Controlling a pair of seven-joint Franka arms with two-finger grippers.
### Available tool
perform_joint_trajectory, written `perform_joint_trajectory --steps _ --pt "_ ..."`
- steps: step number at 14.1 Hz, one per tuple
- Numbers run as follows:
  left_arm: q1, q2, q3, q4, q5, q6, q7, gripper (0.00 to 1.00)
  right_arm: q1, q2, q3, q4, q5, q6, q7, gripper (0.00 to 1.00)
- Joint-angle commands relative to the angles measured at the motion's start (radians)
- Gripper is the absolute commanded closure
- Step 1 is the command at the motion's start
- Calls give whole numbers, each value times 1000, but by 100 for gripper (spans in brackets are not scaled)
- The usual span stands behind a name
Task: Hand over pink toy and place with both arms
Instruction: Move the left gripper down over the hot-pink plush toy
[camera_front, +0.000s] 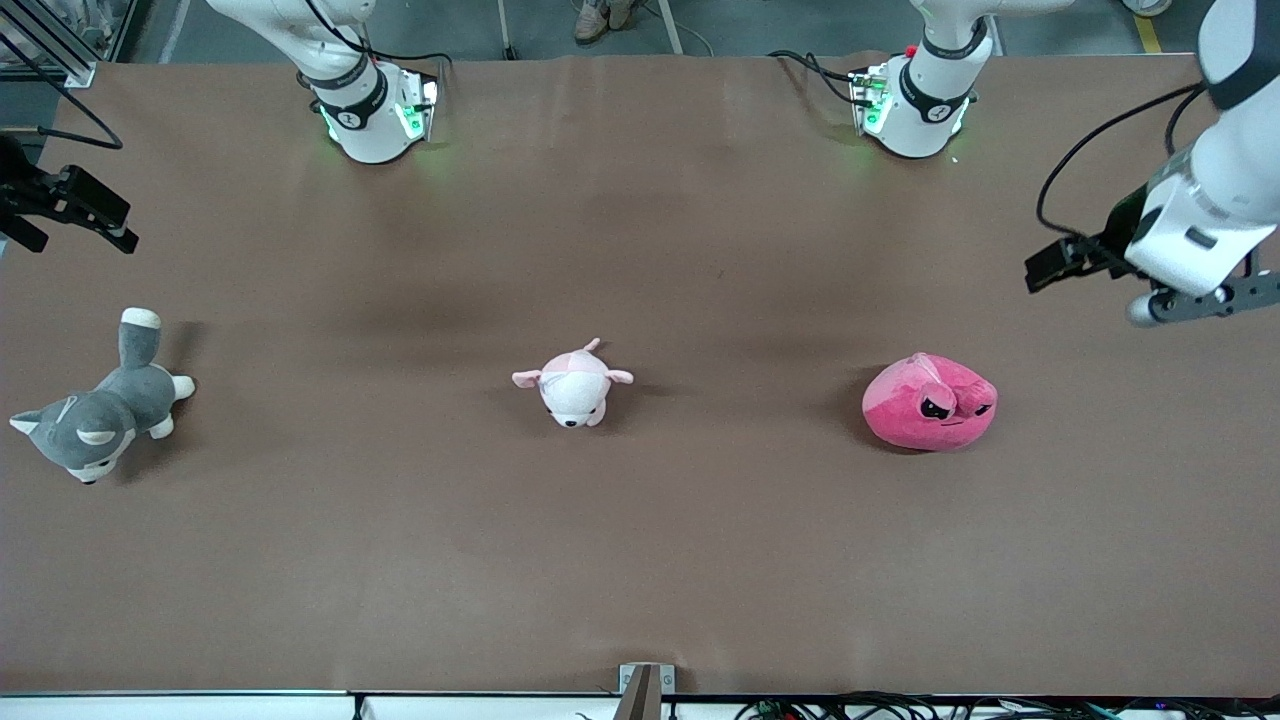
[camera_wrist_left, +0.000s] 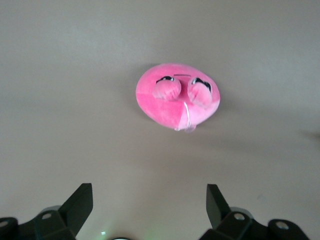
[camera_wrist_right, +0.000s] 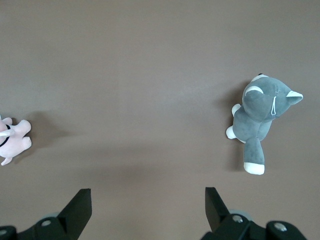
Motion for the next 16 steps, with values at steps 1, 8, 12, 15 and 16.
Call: perform_joint_trajectory --steps 1,8,12,15,16 --pt "-1 -6 -3 -124 17 160 -59 0 -5 -18 3 -8 -12 4 7 0" --pt "2 70 -5 -299 15 516 -59 0 1 -12 6 -3 -11 1 7 0" --pt "18 167 -5 -301 15 625 -57 1 2 -10 6 11 -11 2 7 0" --pt "21 213 -3 -301 15 662 -50 2 1 -10 6 12 -3 8 9 0" --pt "22 217 -3 -302 15 662 -50 2 2 -12 6 12 -3 5 9 0"
